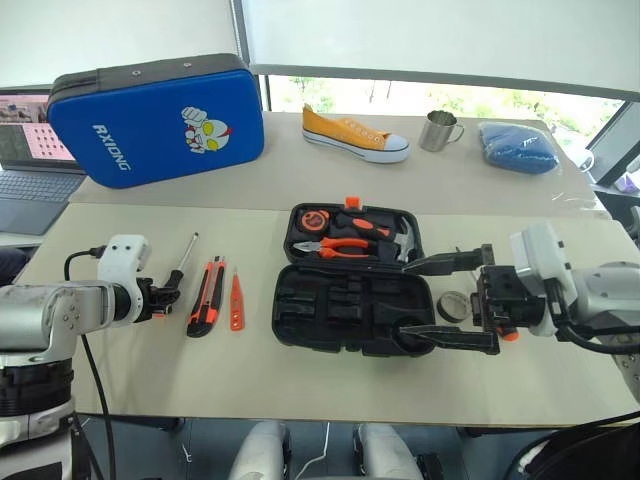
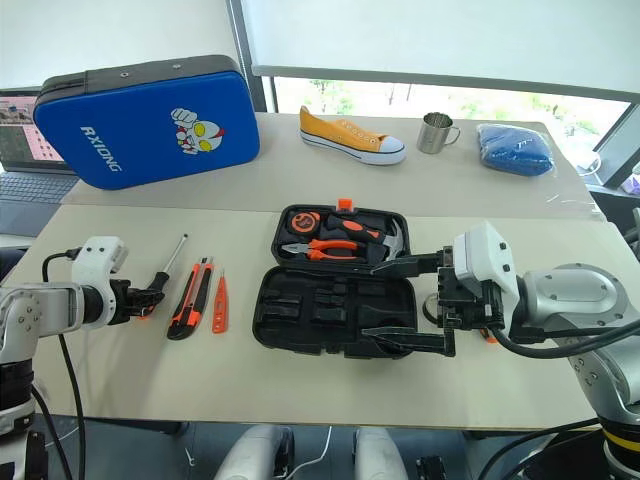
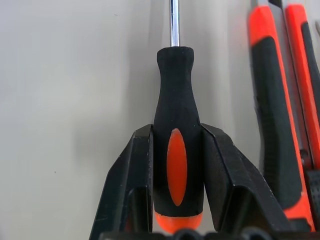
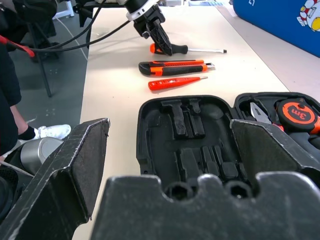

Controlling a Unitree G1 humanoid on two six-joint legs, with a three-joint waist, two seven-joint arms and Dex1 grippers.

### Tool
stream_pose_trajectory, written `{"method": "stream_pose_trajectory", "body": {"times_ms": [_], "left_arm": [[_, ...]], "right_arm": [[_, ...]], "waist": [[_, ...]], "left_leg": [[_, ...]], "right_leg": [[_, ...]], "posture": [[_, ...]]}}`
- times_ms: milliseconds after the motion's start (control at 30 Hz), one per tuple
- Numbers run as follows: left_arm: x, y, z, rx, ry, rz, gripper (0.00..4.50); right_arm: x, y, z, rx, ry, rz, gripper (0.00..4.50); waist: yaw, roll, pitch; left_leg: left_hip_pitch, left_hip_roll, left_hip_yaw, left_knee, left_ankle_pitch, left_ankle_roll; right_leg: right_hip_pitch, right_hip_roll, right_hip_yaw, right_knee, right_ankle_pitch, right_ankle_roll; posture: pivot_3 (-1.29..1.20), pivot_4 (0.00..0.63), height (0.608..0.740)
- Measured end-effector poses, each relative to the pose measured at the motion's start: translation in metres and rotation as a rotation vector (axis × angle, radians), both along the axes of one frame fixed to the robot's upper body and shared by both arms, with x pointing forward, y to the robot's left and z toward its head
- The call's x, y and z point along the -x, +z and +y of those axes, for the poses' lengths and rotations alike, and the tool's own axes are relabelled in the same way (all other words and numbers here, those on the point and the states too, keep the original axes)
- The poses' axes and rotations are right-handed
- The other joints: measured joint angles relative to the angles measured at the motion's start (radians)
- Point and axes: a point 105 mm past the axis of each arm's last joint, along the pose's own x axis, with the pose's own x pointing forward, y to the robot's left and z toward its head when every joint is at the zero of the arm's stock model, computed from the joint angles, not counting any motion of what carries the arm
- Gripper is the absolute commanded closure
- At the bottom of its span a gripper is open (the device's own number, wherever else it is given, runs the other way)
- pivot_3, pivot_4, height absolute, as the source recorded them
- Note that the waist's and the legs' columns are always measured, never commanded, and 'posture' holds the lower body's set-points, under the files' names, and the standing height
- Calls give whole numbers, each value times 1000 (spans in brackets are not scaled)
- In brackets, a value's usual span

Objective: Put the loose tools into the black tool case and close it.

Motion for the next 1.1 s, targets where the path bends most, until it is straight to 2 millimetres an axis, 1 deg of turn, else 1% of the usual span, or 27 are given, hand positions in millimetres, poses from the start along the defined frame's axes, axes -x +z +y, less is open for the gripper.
{"method": "stream_pose_trajectory", "body": {"times_ms": [133, 200, 233, 300, 333, 400, 467, 500, 533, 567, 600, 633, 733, 800, 867, 900, 967, 1100], "left_arm": [[-4, 1, 12, -9, 49, -24, 3624], [-10, 5, 15, -43, 13, -50, 3624], [-15, 10, 16, -86, -34, -79, 3624], [-28, 31, 10, -152, -145, -178, 3624], [-39, 51, -1, -195, -264, -256, 3624], [-50, 84, -27, -243, -459, -383, 3624], [-55, 106, -58, -296, -688, -462, 3624], [-56, 109, -71, -311, -777, -474, 3624], [-56, 109, -88, -318, -880, -475, 3624], [-58, 108, -100, -311, -944, -471, 3624], [-60, 105, -124, -292, -1049, -464, 3624], [-59, 104, -133, -290, -1088, -461, 3624], [-57, 95, -174, -286, -1269, -420, 3624], [-53, 86, -205, -284, -1391, -380, 3624], [-47, 74, -226, -272, -1473, -338, 3624], [-45, 67, -233, -273, -1503, -309, 3624], [-40, 54, -239, -279, -1539, -243, 3624], [-39, 45, -238, -312, -1552, -170, 3624]], "right_arm": [[0, 0, -5, -9, -31, 12, 0], [-1, 1, -8, -5, -50, 4, 0], [-1, 1, -9, -4, -58, 4, 0], [-2, 0, -10, -5, -68, 8, 0], [-2, -1, -11, -6, -81, 13, 0], [-3, -2, -12, -5, -98, 11, 0], [-4, -5, -15, 0, -122, 16, 0], [-4, -7, -16, 3, -133, 21, 0], [-4, -8, -19, 5, -148, 24, 0], [-4, -9, -21, 5, -162, 27, 0], [-4, -11, -26, 6, -193, 29, 0], [-4, -11, -27, 7, -202, 26, 0], [-1, -16, -39, 19, -274, 32, 0], [1, -21, -50, 19, -340, 40, 0], [3, -23, -57, 18, -391, 38, 0], [5, -24, -62, 22, -421, 36, 0], [9, -28, -69, 27, -470, 42, 0], [16, -31, -77, 24, -534, 39, 0]], "waist": [[-3, 0, 0], [-2, 0, 0], [-2, -2, 1], [3, -4, 2], [10, -5, 3], [22, -6, 3], [27, -6, 3], [27, -6, 3], [26, -6, 3], [27, -6, 3], [28, -6, 3], [27, -6, 3], [24, -6, 3], [24, -6, 3], [20, -6, 3], [18, -6, 3], [8, -6, 3], [1, -5, 3]], "left_leg": [[0, 0, 0, 0, 0, 0], [-1, 0, 0, 0, 0, 0], [-3, 0, 0, 0, 1, -1], [-4, 0, -1, 0, 1, -2], [-6, 0, -2, 1, 1, -2], [-7, -1, -1, 2, 1, -1], [-7, -2, 0, 1, 1, 0], [-8, -2, 0, 1, 1, 0], [-8, -2, 1, 1, 1, 1], [-9, -3, 1, 2, 1, 1], [-11, -4, 2, 3, 1, 1], [-12, -4, 2, 4, 1, 1], [-14, -4, 2, 5, 1, 1], [-15, -5, 1, 6, 1, 2], [-14, -5, 0, 6, 1, 2], [-14, -5, -2, 6, 0, 2], [-14, -4, -3, 6, 0, 2], [-14, -4, -4, 6, 1, 3]], "right_leg": [[0, 0, 0, 0, 0, 0], [-2, 1, 0, 0, 0, 0], [-2, 1, 0, 0, 0, 0], [-3, 0, -1, -1, 1, -1], [-3, 0, -3, -2, 1, -1], [-3, -2, -3, -3, 1, 0], [-2, -2, -4, -5, 1, 0], [-2, -1, -4, -5, 1, 0], [-2, -1, -3, -5, 1, 0], [-2, 0, -4, -6, 1, 1], [-3, 1, -5, -5, 1, 1], [-3, 1, -6, -5, 1, 1], [-4, 1, -6, -5, 1, 1], [-4, 1, -6, -5, 1, 2], [-4, 1, -5, -5, 1, 2], [-4, 1, -4, -4, 1, 2], [-5, 2, -4, -3, 1, 2], [-5, 2, -3, -2, 0, 3]], "posture": [[0, 150, 740], [0, 150, 740], [0, 150, 740], [0, 150, 740], [0, 150, 740], [0, 150, 740], [0, 150, 740], [0, 150, 740], [0, 150, 740], [0, 150, 740], [0, 150, 740], [0, 150, 740], [0, 150, 740], [0, 150, 740], [0, 150, 740], [0, 150, 740], [0, 150, 740], [0, 150, 740]]}}
